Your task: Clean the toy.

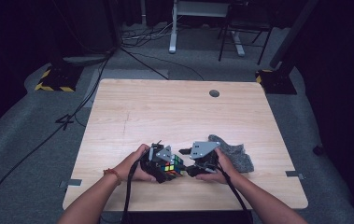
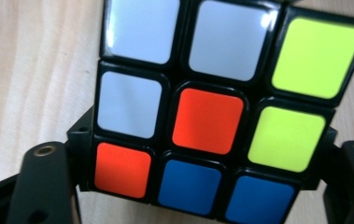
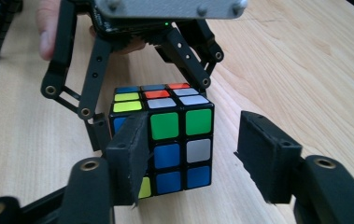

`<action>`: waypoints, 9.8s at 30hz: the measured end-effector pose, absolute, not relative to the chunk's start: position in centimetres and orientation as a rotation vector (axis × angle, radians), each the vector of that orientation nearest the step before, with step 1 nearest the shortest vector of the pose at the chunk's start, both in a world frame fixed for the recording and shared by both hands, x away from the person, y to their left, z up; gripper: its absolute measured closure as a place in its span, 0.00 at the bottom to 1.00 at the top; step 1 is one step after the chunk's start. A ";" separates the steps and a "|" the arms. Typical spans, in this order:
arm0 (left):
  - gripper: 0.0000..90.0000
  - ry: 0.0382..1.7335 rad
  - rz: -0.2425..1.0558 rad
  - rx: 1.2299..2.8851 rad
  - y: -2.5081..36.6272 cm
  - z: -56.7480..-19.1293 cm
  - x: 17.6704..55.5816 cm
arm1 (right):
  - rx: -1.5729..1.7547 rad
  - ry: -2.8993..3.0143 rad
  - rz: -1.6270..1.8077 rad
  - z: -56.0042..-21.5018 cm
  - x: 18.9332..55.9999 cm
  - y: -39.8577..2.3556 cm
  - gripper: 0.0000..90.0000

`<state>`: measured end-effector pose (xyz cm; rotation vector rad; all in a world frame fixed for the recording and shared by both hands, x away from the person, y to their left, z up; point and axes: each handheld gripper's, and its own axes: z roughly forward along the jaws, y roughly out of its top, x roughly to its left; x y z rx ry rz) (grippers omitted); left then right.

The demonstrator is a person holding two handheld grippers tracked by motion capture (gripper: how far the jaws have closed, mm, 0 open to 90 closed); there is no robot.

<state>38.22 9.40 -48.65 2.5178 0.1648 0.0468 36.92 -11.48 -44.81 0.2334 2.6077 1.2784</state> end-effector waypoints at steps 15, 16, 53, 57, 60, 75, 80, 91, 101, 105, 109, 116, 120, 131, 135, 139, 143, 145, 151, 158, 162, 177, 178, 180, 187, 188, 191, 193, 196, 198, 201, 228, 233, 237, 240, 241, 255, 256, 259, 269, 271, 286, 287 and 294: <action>0.32 0.163 0.020 2.438 7.6 -49.0 38.1 | 0.272 2.614 1.311 -44.7 37.2 -10.6 0.47; 0.33 0.163 0.024 2.427 7.6 -48.9 38.1 | 0.264 2.616 1.291 -44.8 37.1 -10.4 0.46; 0.21 0.470 0.170 2.345 13.3 -48.3 39.7 | 0.612 2.464 1.163 -44.4 38.0 -25.8 0.40; 0.18 0.427 0.128 2.357 12.3 -48.5 38.9 | 0.669 2.447 1.145 -44.9 38.5 -27.1 0.40; 0.18 0.436 0.113 2.362 11.5 -48.8 38.4 | 0.688 2.468 1.081 -45.9 39.0 -27.6 0.40; 0.18 0.484 0.165 2.332 9.1 -49.6 39.7 | 0.686 2.625 1.053 -48.7 39.9 -26.5 0.69; 0.17 0.429 0.184 2.338 8.7 -49.4 40.3 | 0.697 2.639 1.082 -48.8 40.1 -26.8 0.71; 0.35 0.390 0.098 2.359 8.5 -49.8 40.8 | 0.705 2.640 1.113 -48.9 40.0 -27.0 0.77; 0.37 0.332 0.143 2.372 8.4 -48.5 39.8 | 0.652 2.626 1.173 -48.2 39.4 -27.1 0.87; 0.37 0.280 0.144 2.360 7.4 -47.3 39.0 | 0.608 2.589 1.266 -46.7 38.7 -26.7 0.87; 0.37 0.220 0.146 2.360 5.8 -46.3 38.5 | 0.530 2.550 1.363 -44.4 37.7 -25.7 0.87; 0.37 0.134 0.168 2.401 2.9 -45.5 37.7 | 0.404 2.571 1.449 -41.8 36.3 -22.2 0.87; 0.37 0.119 0.179 2.410 2.1 -45.3 37.3 | 0.393 2.615 1.475 -41.4 36.4 -20.9 0.87; 0.37 0.151 0.220 2.433 2.3 -45.7 37.4 | 0.361 2.626 1.372 -41.4 36.0 -17.7 0.87; 0.37 0.163 0.229 2.443 1.9 -46.0 37.6 | 0.364 2.632 1.355 -41.6 36.0 -17.2 0.87; 0.38 0.164 0.232 2.442 2.1 -45.8 37.5 | 0.388 2.616 1.309 -41.6 36.3 -17.7 0.88; 0.38 0.163 0.250 2.426 2.8 -45.5 37.4 | 0.456 2.591 1.318 -41.9 36.8 -19.4 0.88; 0.38 0.168 0.240 2.399 3.4 -45.1 37.3 | 0.485 2.587 1.295 -42.3 37.0 -20.2 0.88; 0.37 0.152 0.248 2.359 4.0 -44.5 36.9 | 0.538 2.622 1.303 -43.8 37.4 -21.3 0.88; 0.37 0.151 0.228 2.313 4.7 -43.8 37.2 | 0.488 2.701 1.320 -44.8 37.2 -20.9 0.88; 0.37 0.143 0.182 2.305 4.8 -43.9 37.3 | 0.411 2.695 1.420 -44.4 36.7 -20.8 0.88; 0.37 0.102 0.260 2.377 3.4 -44.4 36.8 | 0.343 2.595 1.498 -42.9 35.7 -20.3 0.88; 0.37 0.106 0.268 2.375 3.5 -44.3 36.8 | 0.353 2.602 1.472 -43.0 35.8 -20.3 0.88; 0.37 0.106 0.272 2.359 3.6 -44.0 36.8 | 0.385 2.620 1.415 -43.4 36.2 -20.4 0.88; 0.37 0.114 0.289 2.300 4.6 -42.7 36.7 | 0.451 2.721 1.285 -45.3 37.2 -20.7 0.88; 0.37 0.113 0.299 2.305 4.7 -42.7 36.7 | 0.446 2.725 1.280 -45.4 37.1 -20.6 0.88; 0.37 0.111 0.313 2.355 4.7 -43.1 36.9 | 0.446 2.706 1.341 -44.8 36.5 -20.7 0.88; 0.37 0.121 0.317 2.381 4.6 -43.8 37.1 | 0.417 2.661 1.397 -43.9 35.8 -20.8 0.88; 0.37 0.099 0.269 2.389 4.1 -44.3 37.1 | 0.357 2.617 1.483 -42.7 35.1 -20.6 0.88; 0.37 0.066 0.231 2.378 3.4 -44.2 36.6 | 0.331 2.589 1.505 -42.4 34.8 -20.4 0.88; 0.37 0.056 0.232 2.380 2.9 -44.2 36.3 | 0.336 2.572 1.534 -42.1 34.9 -20.3 0.88; 0.37 0.120 0.288 2.315 5.0 -42.7 36.8 | 0.304 2.610 1.518 -42.0 33.9 -19.8 0.87; 0.37 0.132 0.245 2.311 4.4 -43.2 36.9 | 0.276 2.584 1.513 -41.6 33.3 -19.7 0.87; 0.37 0.121 0.234 2.314 4.1 -43.3 36.7 | 0.279 2.541 1.527 -41.2 33.3 -19.8 0.87; 0.37 0.095 0.220 2.318 3.9 -43.3 36.5 | 0.289 2.519 1.516 -41.1 33.5 -20.0 0.87; 0.37 0.079 0.213 2.320 3.8 -43.3 36.4 | 0.309 2.510 1.519 -41.1 33.6 -20.2 0.87; 0.37 0.076 0.227 2.233 4.3 -41.9 35.9 | 0.462 2.613 1.362 -43.8 36.4 -21.0 0.87; 0.37 0.079 0.223 2.227 4.4 -41.8 35.9 | 0.466 2.625 1.361 -44.0 36.5 -21.0 0.87; 0.37 0.076 0.234 2.231 4.4 -42.0 35.8 | 0.457 2.627 1.393 -44.1 36.4 -21.0 0.87; 0.37 0.062 0.237 2.259 4.4 -42.4 36.0 | 0.437 2.568 1.563 -43.3 35.9 -21.5 0.87; 0.37 0.057 0.258 2.287 4.2 -42.5 36.0 | 0.416 2.561 1.558 -43.1 35.7 -21.4 0.87; 0.37 0.055 0.304 2.286 3.7 -42.9 35.8 | 0.403 2.527 1.535 -42.6 35.5 -21.4 0.87; 0.37 0.050 0.306 2.280 3.7 -42.8 35.8 | 0.422 2.527 1.527 -42.7 35.8 -21.5 0.87; 0.37 0.029 0.277 2.221 3.6 -42.2 35.5 | 0.458 2.595 1.466 -44.3 36.4 -21.0 0.87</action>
